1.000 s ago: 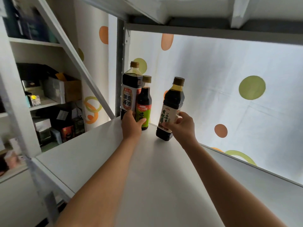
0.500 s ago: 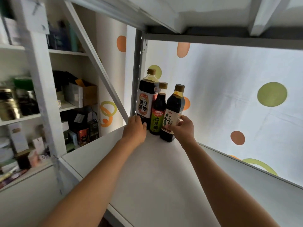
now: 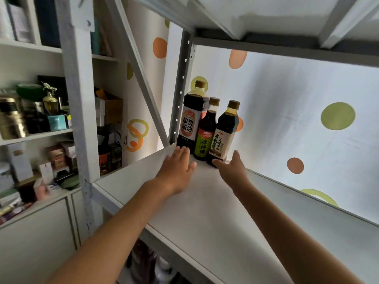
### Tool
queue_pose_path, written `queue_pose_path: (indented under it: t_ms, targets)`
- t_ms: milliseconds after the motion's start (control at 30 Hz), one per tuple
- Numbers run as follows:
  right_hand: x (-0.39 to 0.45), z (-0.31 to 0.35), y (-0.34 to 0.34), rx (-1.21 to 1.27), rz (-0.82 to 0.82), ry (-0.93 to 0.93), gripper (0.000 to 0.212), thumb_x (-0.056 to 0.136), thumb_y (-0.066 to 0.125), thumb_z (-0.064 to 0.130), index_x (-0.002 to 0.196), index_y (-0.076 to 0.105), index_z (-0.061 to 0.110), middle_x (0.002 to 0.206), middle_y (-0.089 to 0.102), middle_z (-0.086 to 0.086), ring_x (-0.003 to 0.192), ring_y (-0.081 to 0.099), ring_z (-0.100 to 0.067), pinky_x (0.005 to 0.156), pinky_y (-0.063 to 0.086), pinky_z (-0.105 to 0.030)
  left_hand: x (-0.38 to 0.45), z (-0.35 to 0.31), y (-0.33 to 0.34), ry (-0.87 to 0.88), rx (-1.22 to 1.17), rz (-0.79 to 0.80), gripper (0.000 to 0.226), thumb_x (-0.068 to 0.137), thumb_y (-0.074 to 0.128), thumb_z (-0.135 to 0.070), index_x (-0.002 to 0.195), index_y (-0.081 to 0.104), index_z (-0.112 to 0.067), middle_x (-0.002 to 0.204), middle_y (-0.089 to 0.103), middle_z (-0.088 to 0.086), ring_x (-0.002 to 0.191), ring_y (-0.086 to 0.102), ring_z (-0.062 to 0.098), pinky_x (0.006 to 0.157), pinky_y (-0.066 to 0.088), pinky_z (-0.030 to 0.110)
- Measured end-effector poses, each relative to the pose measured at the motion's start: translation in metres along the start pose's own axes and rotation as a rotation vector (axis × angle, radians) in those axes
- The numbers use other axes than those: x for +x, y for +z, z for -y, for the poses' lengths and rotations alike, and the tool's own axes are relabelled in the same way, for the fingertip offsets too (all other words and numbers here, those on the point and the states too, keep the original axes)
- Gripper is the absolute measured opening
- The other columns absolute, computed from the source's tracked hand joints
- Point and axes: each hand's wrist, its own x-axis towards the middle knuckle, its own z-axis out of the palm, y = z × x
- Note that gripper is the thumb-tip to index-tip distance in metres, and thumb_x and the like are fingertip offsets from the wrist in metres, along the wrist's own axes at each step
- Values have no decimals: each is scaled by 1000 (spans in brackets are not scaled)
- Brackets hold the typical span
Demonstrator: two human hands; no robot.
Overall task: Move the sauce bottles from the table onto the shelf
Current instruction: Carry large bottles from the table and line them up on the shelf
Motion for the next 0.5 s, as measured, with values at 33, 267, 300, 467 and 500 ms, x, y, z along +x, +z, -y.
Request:
queue_pose_path:
  t_ms: [33,267,300,467,500]
  targets:
    - [-13,0,-1,-51,17,-58,51,95,64,29,137,41,13,128,51,-2,115,51,-20,88,45,-33,-7,-4,-1,9,23,-26,59,105,21,-41,155,0,-18,163,-4,1,149,-7,15,120,0,37]
    - [-99,-8,-31,-483,202,-305,64,107,27,40,159,1,14,168,-5,-4,154,-8,-18,126,0,-38,-93,-41,4,3,239,-139,56,105,16,-37,154,-2,-16,163,-6,3,149,-10,16,121,-2,40]
    - [-113,-9,-39,-482,227,-329,63,108,26,40,159,2,14,168,-5,-4,154,-8,-18,126,1,-38,-108,-47,5,-8,272,-143,57,105,15,-36,154,-3,-15,163,-6,4,149,-10,16,122,-2,41]
    - [-196,-23,-81,-425,352,-456,60,108,22,39,160,0,17,167,-8,0,153,-11,-14,125,-2,-36,-206,-88,22,-111,393,-211,57,104,13,-35,153,-7,-13,163,-8,4,149,-12,18,122,2,44]
    - [-213,-29,-89,-431,376,-502,60,108,21,40,160,-2,19,167,-10,2,151,-14,-10,124,-5,-33,-228,-98,30,-134,387,-226,57,104,11,-35,153,-8,-14,163,-8,4,149,-13,18,122,2,43]
